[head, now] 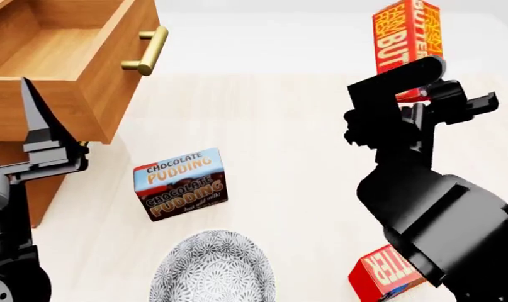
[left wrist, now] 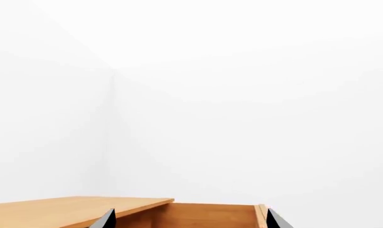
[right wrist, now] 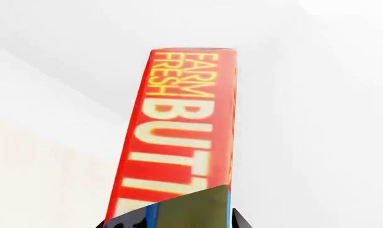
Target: Put the butter at the front in the top drawer of the cabinet and close it.
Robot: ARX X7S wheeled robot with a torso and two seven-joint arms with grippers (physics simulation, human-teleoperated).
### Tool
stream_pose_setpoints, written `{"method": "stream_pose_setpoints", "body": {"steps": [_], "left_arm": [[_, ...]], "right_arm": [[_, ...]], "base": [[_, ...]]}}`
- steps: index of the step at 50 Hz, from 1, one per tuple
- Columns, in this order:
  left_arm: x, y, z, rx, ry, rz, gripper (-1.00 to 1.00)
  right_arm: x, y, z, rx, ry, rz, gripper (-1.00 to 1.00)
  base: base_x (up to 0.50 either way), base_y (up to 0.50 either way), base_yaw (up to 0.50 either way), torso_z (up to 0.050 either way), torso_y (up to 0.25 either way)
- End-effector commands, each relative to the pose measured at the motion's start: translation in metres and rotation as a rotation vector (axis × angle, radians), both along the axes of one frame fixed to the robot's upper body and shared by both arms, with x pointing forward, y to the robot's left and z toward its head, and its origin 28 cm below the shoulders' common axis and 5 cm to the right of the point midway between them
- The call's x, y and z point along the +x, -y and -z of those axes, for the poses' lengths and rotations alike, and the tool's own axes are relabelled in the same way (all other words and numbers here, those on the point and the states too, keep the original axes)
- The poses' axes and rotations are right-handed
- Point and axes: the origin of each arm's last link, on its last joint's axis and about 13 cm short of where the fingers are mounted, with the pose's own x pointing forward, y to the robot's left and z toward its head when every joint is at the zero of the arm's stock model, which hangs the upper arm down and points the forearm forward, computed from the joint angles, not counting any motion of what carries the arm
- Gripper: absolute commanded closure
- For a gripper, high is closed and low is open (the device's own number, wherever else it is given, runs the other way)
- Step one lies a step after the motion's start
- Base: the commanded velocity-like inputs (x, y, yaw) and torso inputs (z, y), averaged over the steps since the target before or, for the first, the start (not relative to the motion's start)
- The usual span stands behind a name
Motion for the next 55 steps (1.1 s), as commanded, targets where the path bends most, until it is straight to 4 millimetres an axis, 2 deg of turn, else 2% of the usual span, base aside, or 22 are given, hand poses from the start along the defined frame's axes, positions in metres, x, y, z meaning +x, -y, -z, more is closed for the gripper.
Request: {"method": "stream_pose_setpoints", "body": {"steps": [1,16,27,35,46,55], "left_arm": [[0.000,0.002,0.001,0.001,-0.004,0.006,-1.00],[-0.001,0.002,0.002,0.003,-0.008,0.008,-1.00],[-0.003,0.004,0.002,0.005,-0.010,0.009,-1.00],[-0.004,0.004,0.003,0.002,-0.020,0.014,-1.00],[-0.004,0.007,0.004,0.008,-0.029,0.016,-1.00],[-0.006,0.009,0.004,0.007,-0.033,0.026,-1.00]], "right_arm": [[-0.011,0.011,0.017,-0.293,0.090,0.055,1.00],[-0.016,0.013,0.023,-0.463,0.165,0.097,1.00],[-0.025,0.020,0.025,-0.606,0.324,0.145,1.00],[-0.025,0.026,0.036,-0.696,0.522,0.079,1.00],[-0.018,0.020,0.058,-0.674,0.624,-0.129,1.00],[-0.011,0.017,0.068,-0.727,0.713,-0.175,1.00]], "base": [[0.00,0.00,0.00,0.000,0.000],[0.00,0.00,0.00,0.000,0.001],[0.00,0.00,0.00,0.000,0.002],[0.00,0.00,0.00,0.000,0.001],[0.00,0.00,0.00,0.000,0.001],[0.00,0.00,0.00,0.002,0.001]]}}
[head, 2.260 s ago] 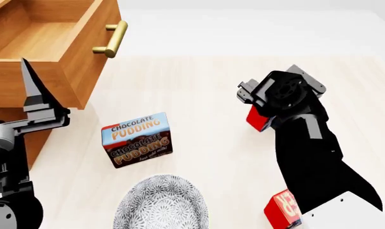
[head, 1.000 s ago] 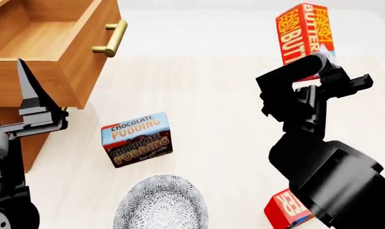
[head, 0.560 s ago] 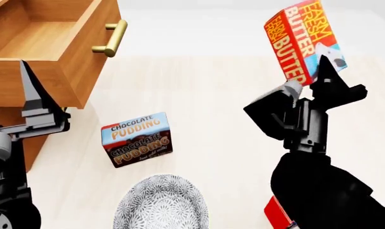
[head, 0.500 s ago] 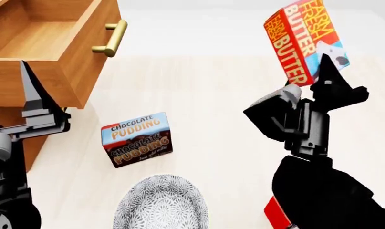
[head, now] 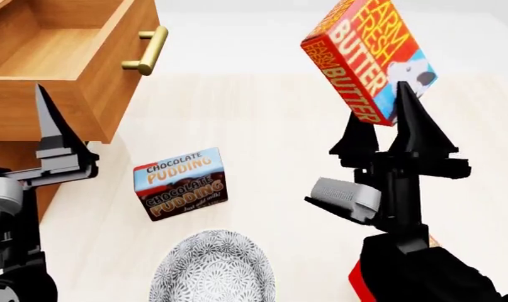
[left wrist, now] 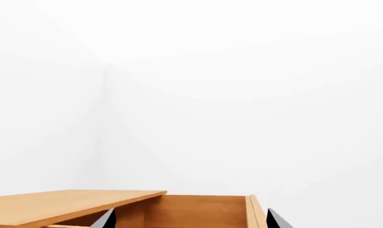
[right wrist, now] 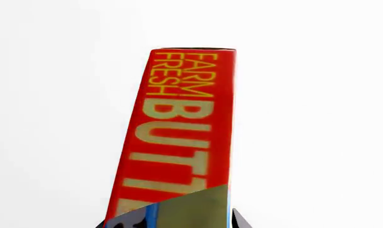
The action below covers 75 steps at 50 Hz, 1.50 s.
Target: Put the butter at the front in the top drawer of the cabinet and close it.
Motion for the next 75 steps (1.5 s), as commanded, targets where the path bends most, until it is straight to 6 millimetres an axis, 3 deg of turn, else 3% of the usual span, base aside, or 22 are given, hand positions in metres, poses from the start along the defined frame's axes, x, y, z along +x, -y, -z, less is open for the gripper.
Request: {"method": "stream_pose_setpoints", "body": {"steps": [1,18,32,40,44,51,65,75], "left_arm": [[-0.002,0.002,0.000,0.002,-0.006,0.007,-1.00],[-0.008,0.003,-0.001,0.007,-0.006,0.012,-1.00],[-0.011,0.004,-0.002,0.008,-0.027,0.045,-1.00],[-0.013,0.003,-0.001,0.011,-0.042,0.058,-1.00],[-0.015,0.006,-0.008,0.029,-0.087,0.203,-1.00],[-0.029,0.007,-0.038,0.125,-0.216,0.509,-1.00],[-0.051,0.007,-0.072,0.251,-0.352,0.803,-1.00],[-0.047,0.007,-0.100,0.273,-0.436,0.982,-1.00]], "right_arm": [[0.009,-0.002,0.004,-0.094,0.171,-0.095,1.00],[0.034,0.004,0.012,-0.176,0.323,-0.139,1.00],[0.049,0.016,0.003,-0.274,0.535,-0.078,1.00],[0.052,0.017,-0.002,-0.274,0.572,-0.074,1.00],[0.051,0.016,-0.005,-0.274,0.574,-0.079,1.00],[0.052,0.014,-0.004,-0.265,0.573,-0.085,1.00],[0.056,0.015,0.002,-0.268,0.559,-0.082,1.00],[0.056,0.014,0.004,-0.276,0.550,-0.084,1.00]], "base": [[0.00,0.00,0.00,0.000,0.010],[0.00,0.00,0.00,0.000,0.001],[0.00,0.00,0.00,0.001,0.001],[0.00,0.00,0.00,0.000,0.001],[0.00,0.00,0.00,0.000,0.000],[0.00,0.00,0.00,0.000,0.001],[0.00,0.00,0.00,0.001,0.001],[0.00,0.00,0.00,0.000,0.001]]}}
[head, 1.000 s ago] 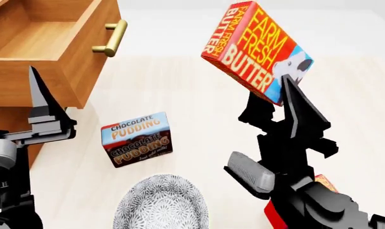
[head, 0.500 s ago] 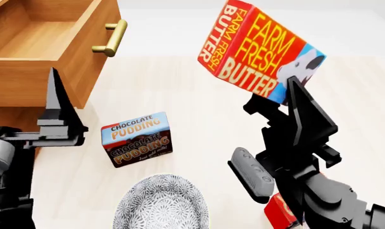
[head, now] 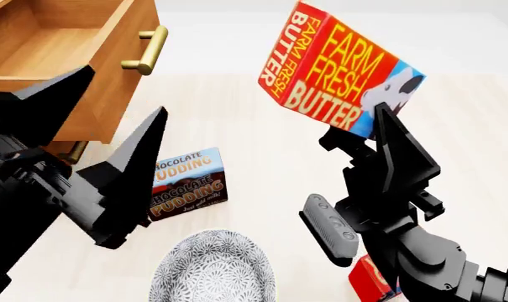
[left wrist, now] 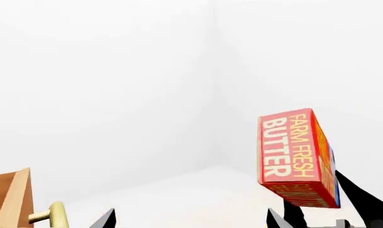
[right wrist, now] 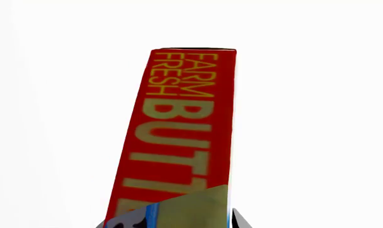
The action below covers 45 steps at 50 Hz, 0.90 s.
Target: Put the butter at the front in the top drawer of the cabinet and close it.
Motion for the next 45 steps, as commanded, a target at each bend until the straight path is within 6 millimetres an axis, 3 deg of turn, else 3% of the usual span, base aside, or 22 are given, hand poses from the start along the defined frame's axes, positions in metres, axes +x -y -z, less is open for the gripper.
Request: {"method": "stream_pose_setpoints", "body": {"steps": [1,32,45], "left_arm": [[-0.005,0.000,-0.029,0.084,-0.120,0.202,-1.00],[0.007,0.002,-0.070,0.074,-0.349,0.480,-1.00],[0.018,0.012,-0.083,0.169,-0.448,0.430,-1.00]], "right_arm": [[0.003,0.000,-0.005,-0.005,0.034,0.014,1.00],[-0.001,-0.002,-0.005,-0.075,0.048,0.028,1.00],[-0.004,-0.004,-0.009,-0.076,0.058,0.025,1.00]], "base": [[0.00,0.00,0.00,0.000,0.000],[0.00,0.00,0.00,0.001,0.001],[0.00,0.00,0.00,0.000,0.002]]}}
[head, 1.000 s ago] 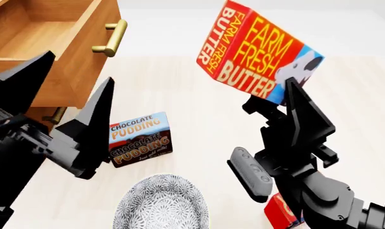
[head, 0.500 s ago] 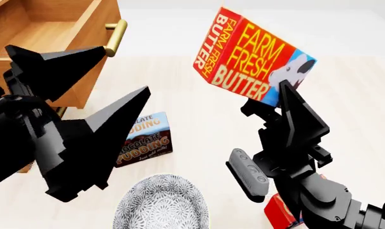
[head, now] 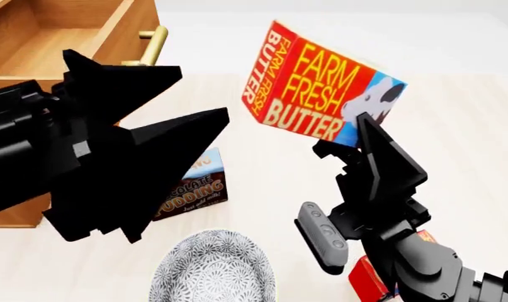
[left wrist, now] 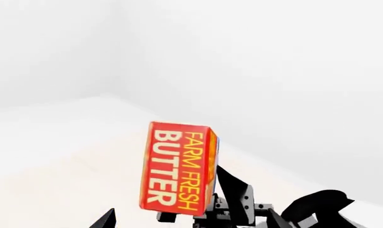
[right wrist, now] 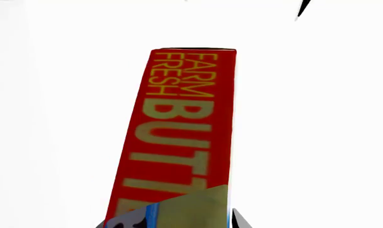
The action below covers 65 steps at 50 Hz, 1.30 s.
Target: Put the butter at the front in the top drawer of the cabinet and close it.
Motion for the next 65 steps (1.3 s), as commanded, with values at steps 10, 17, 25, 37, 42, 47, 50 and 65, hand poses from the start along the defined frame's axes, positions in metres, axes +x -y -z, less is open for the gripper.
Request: {"method": "stream_pose_setpoints", "body": {"steps": [10,17,25,37,42,47,50,65], "left_arm": [[0.013,0.013,-0.023,0.129,-0.049,-0.039,-1.00],[0.015,0.015,-0.026,0.144,-0.038,-0.049,-1.00],[0.015,0.018,-0.029,0.156,-0.030,-0.050,-1.00],[0.012,0.020,-0.030,0.168,-0.022,-0.035,-1.00],[0.011,0.021,-0.030,0.173,-0.017,-0.028,-1.00],[0.012,0.022,-0.029,0.178,-0.016,-0.023,-1.00],[0.012,0.022,-0.029,0.180,-0.016,-0.022,-1.00],[0.017,0.027,-0.031,0.196,-0.009,-0.007,-1.00]], "right_arm": [[-0.001,-0.001,-0.011,-0.005,0.056,0.008,1.00],[-0.001,0.000,-0.009,-0.006,0.053,0.008,1.00],[-0.001,-0.001,-0.009,-0.009,0.052,0.007,1.00],[-0.001,-0.001,-0.008,-0.008,0.046,0.012,1.00],[-0.001,-0.001,-0.008,-0.009,0.044,0.013,1.00],[0.000,-0.002,-0.007,-0.012,0.041,0.011,1.00],[0.000,-0.002,-0.006,-0.014,0.042,0.009,1.00],[-0.002,-0.002,-0.005,-0.014,0.042,0.006,1.00]], "base": [[0.00,0.00,0.00,0.001,0.001],[0.00,0.00,0.00,0.000,0.000],[0.00,0.00,0.00,0.000,0.001],[0.00,0.00,0.00,0.001,0.001],[0.00,0.00,0.00,0.000,0.002],[0.00,0.00,0.00,0.000,0.000],[0.00,0.00,0.00,0.000,0.003],[0.00,0.00,0.00,0.001,0.001]]}}
